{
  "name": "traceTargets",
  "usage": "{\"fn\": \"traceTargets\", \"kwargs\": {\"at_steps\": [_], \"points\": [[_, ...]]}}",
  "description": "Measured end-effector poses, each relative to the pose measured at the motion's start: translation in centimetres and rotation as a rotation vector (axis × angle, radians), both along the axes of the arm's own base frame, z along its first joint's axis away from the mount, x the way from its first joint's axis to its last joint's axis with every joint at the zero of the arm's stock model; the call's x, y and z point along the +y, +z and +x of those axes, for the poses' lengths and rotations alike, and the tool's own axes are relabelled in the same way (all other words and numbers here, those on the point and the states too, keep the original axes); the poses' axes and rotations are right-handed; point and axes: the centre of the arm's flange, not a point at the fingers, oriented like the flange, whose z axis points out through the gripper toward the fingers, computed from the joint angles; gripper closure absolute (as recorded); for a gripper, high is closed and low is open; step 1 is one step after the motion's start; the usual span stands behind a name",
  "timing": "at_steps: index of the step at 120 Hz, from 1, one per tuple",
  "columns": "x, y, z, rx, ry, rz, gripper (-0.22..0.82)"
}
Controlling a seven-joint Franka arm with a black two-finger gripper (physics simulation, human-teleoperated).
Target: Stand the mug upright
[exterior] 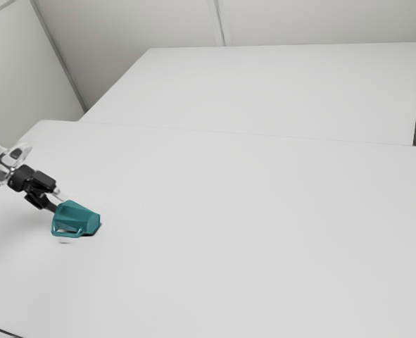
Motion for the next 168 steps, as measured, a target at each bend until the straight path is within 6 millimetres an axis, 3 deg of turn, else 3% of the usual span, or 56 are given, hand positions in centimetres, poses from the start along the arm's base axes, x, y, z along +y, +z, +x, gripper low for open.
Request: {"fn": "traceTargets", "kwargs": {"at_steps": [52,74,80,99,113,133,168], "points": [[-1.5,-1.2,0.3,-0.020,-0.029,-0.038,0.00],[-2.4,-2.6,-0.2,-0.017,-0.017,-0.083,0.00],[-2.7,-2.6,0.0,-0.021,-0.019,-0.091,0.06],[-3.0,-2.3,0.3,-0.034,-0.025,-0.104,0.46],[-3.0,-2.1,0.3,-0.040,-0.027,-0.109,0.62],[-4.1,0.2,1.7,-0.090,-0.057,-0.104,0.72],[-7.1,4.9,4.4,-0.181,-0.124,-0.087,0.75]]}}
